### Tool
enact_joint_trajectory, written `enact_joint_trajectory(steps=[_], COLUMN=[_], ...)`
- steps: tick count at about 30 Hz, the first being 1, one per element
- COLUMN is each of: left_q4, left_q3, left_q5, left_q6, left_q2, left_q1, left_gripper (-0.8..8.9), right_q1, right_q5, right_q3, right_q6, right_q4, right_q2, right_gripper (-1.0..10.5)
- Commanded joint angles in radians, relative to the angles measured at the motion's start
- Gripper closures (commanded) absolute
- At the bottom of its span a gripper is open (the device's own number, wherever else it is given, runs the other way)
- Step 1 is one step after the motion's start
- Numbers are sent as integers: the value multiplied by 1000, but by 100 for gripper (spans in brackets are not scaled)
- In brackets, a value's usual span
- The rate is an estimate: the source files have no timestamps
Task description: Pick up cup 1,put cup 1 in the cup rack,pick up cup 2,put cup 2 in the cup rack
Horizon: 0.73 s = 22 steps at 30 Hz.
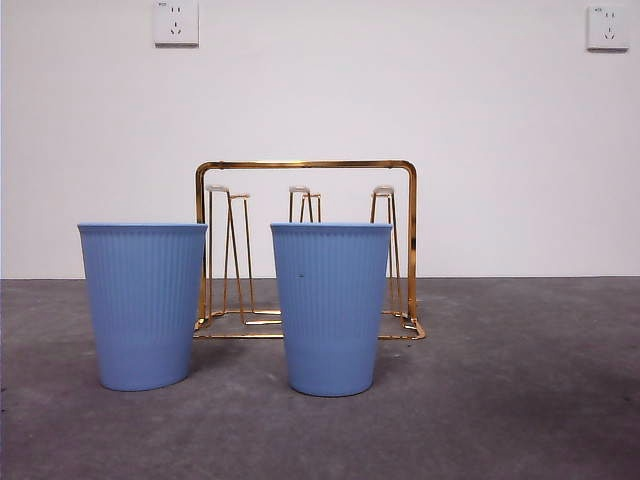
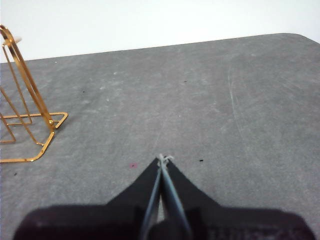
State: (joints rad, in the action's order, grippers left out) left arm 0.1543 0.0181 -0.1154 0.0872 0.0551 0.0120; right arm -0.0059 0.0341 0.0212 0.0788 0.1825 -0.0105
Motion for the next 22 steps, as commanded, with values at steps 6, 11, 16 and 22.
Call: enact_joint_trajectory(steps=[6, 11, 16, 22], left_q4=[23, 114, 209, 363], left_q3=[47, 158, 296, 474], left_q5=[-129, -135, -211, -326], left_q6=[154, 183, 182, 167], left_q2=[0, 2, 16, 76], left_q1=[2, 2, 2, 2], left_gripper=[819, 820, 820, 820], right_q1=[0, 0, 0, 0], right_q5=[40, 72, 135, 252], right_q3=[45, 164, 340, 592], right_q6=[121, 165, 163, 88], right_q4=[-47, -18, 129, 357], right_q2=[1, -32, -124, -293], right_gripper=[956, 956, 956, 956])
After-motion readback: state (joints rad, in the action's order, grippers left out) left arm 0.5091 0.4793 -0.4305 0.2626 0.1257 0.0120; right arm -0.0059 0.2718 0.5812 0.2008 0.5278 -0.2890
